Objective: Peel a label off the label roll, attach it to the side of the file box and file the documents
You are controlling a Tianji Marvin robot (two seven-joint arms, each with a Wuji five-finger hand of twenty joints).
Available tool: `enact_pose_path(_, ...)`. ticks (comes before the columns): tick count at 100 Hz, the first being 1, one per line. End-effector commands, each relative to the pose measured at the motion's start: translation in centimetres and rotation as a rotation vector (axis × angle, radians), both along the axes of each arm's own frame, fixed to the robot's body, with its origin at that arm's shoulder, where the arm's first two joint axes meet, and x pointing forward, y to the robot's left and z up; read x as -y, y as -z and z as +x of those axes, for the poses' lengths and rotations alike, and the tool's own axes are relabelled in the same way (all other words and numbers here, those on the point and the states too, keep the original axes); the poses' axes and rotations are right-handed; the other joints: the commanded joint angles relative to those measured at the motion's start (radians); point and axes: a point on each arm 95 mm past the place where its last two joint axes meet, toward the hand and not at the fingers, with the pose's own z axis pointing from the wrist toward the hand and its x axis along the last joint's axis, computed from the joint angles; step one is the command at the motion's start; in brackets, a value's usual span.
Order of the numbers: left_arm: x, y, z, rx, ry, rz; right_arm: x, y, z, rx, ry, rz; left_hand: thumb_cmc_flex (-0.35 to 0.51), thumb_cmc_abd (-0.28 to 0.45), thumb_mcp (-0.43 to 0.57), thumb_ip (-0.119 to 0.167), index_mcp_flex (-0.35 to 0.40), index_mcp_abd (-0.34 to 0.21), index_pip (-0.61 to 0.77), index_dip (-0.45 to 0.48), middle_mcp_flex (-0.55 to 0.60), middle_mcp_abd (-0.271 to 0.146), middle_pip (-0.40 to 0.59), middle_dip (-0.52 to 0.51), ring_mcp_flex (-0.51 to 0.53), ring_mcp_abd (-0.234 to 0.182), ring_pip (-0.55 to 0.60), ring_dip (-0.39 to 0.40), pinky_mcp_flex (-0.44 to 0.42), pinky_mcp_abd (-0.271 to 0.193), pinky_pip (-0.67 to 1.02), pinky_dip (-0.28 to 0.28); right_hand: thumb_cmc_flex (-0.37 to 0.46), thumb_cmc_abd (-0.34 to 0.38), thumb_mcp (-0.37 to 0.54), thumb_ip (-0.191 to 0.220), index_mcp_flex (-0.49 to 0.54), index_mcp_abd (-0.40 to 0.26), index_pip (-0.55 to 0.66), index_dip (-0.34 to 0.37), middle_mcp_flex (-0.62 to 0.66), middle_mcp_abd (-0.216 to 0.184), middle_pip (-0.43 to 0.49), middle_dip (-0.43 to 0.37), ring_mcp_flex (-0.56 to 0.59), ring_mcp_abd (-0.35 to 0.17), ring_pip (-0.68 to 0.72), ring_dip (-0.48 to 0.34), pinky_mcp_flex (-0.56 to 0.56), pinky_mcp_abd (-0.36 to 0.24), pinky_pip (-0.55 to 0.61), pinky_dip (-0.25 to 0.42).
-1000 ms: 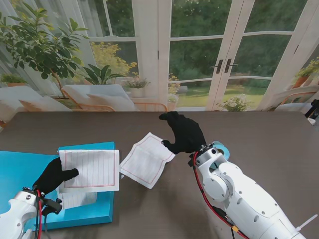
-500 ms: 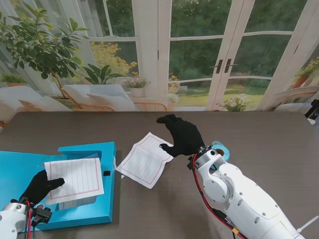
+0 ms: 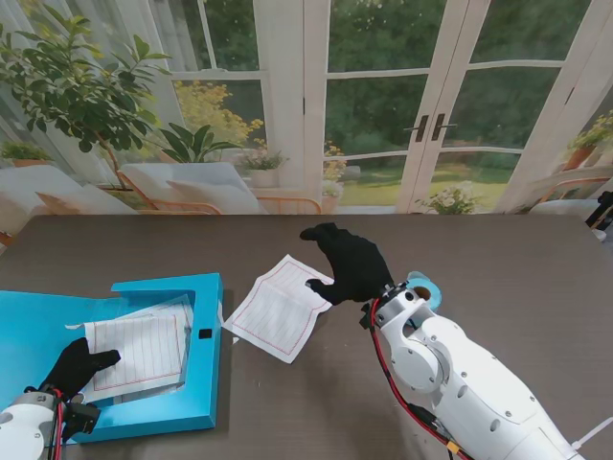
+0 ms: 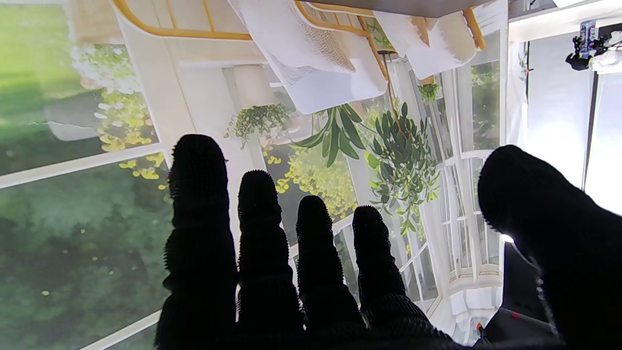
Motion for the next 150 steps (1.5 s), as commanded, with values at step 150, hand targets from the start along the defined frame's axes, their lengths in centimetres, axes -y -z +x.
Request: enact_pose_path(150,1.1,-4.1,-0.2,-0.352,-0.123,0.279,-0.7,1.2,-0.6,-0.060,-0.062,-0.004,-0.062,0.218,-0.287,-0.135,-0.390,0.219,-0.775,-0.183,-0.727,0.197,-0.248,-0.426,-0.559,0.089,-0.474,-0.134,-0.343,-0.180,-0.127,-0.019,-0.039,0.058,-0.011,0.033,-0.022,0.034,-0.002,-0.006,0.000,0.008,0.003,-0.014,-0.001,-0.017,0.010,-0.011,-0.442,-0.015,-0.012,0.005)
